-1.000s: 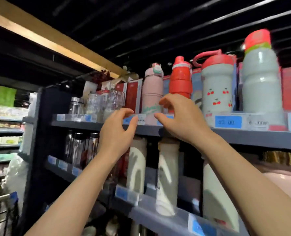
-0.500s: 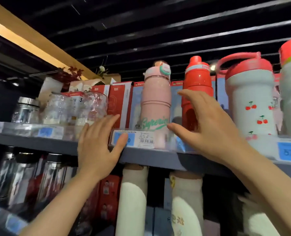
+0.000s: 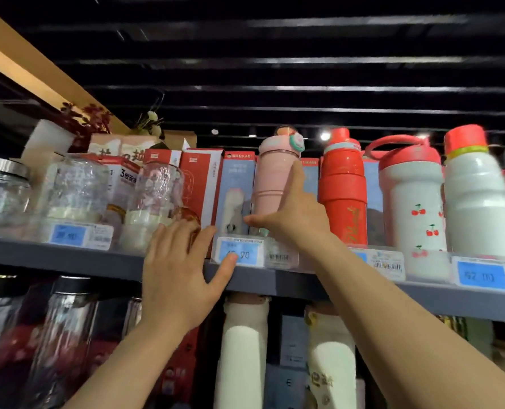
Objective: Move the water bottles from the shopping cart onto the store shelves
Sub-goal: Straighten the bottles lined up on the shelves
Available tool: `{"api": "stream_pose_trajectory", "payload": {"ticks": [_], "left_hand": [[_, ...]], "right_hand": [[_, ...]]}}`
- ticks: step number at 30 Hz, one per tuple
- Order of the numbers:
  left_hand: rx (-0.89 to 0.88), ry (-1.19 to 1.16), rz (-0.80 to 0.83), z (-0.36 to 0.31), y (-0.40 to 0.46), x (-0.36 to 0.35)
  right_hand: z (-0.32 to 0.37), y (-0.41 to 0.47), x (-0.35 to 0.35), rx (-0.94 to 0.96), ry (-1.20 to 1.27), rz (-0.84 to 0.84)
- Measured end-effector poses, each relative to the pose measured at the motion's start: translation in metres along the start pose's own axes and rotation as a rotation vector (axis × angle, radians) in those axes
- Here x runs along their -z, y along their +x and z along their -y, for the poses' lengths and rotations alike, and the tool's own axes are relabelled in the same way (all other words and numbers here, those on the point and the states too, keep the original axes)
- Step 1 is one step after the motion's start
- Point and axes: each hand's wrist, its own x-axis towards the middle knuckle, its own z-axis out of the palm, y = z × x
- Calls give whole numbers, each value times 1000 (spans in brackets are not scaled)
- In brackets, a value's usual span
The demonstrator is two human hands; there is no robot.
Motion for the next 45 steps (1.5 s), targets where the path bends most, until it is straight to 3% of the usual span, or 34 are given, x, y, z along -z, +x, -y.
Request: {"api": "stream_pose_trajectory", "payload": {"ticks": [11,18,21,27,33,40,45], "left_hand": [[1,0,-24,-1,-2,-2],[-4,0,5,1,-3,-1],[-5,-2,-8,1,-2,-2],[1,7,-5,1,-3,-2],[4,3,5,1,-3,-1],[4,-3,-6,1,-3,-2],[4,4,-2,1,-3,-2]], "right_hand": [[15,10,-5,-8,109,83],[13,12,6,-36,231,239],[8,5,15,4,211,188],[7,-2,-4,40,-62,21],[-4,3,15,-127,397,234],[-5,0,6,-5,247,113],[-6,3,4,-17,257,133]]}}
